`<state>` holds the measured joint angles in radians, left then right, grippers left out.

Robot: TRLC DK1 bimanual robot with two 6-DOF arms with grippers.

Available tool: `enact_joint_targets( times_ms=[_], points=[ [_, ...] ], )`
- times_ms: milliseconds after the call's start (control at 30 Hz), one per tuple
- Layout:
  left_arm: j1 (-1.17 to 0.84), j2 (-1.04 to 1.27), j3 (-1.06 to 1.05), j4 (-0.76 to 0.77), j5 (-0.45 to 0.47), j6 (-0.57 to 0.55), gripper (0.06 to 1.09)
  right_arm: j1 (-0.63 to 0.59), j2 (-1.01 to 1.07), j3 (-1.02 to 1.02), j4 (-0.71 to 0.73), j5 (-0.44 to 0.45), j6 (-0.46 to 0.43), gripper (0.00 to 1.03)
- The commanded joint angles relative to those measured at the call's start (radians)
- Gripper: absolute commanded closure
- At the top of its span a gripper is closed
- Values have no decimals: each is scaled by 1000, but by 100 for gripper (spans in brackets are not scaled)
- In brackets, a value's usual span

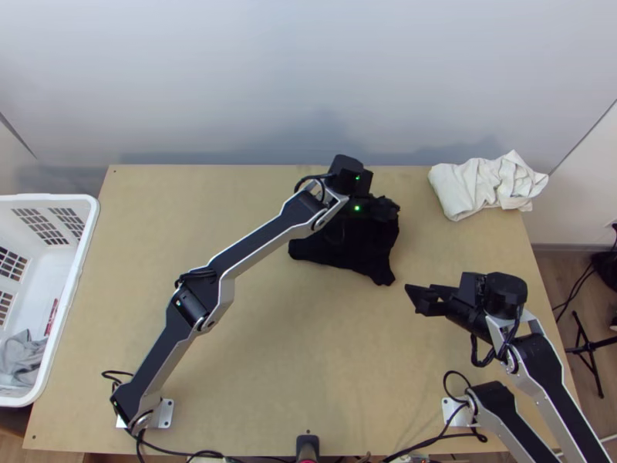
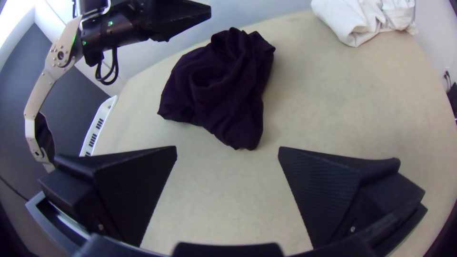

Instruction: Fold the t-shirt

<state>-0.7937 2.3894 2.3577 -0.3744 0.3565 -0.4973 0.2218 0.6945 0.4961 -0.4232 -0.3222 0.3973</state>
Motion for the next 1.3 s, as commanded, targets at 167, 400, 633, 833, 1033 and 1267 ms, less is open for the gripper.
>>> enact_joint_targets(
  times_ms=[167, 400, 633, 833, 1033, 1267],
  points=[
    [65, -52, -135, -52, 16, 92, 105, 19, 0, -18, 24, 0, 9, 4],
    [53, -39, -146, -136, 48, 200, 105, 24, -3, -28, 40, 2, 14, 4],
    [-9, 42, -118, -176, 42, 301, 105, 21, -6, -30, 43, 2, 17, 4],
    [-35, 108, -69, -130, 22, 327, 105, 16, -9, -31, 43, 2, 20, 4],
    [-44, 166, -35, 31, -56, 264, 105, 21, -4, -33, 43, 0, 21, 4],
    [-64, 211, -35, 169, -129, 215, 105, 36, 16, -31, 43, 0, 21, 4]
  ],
)
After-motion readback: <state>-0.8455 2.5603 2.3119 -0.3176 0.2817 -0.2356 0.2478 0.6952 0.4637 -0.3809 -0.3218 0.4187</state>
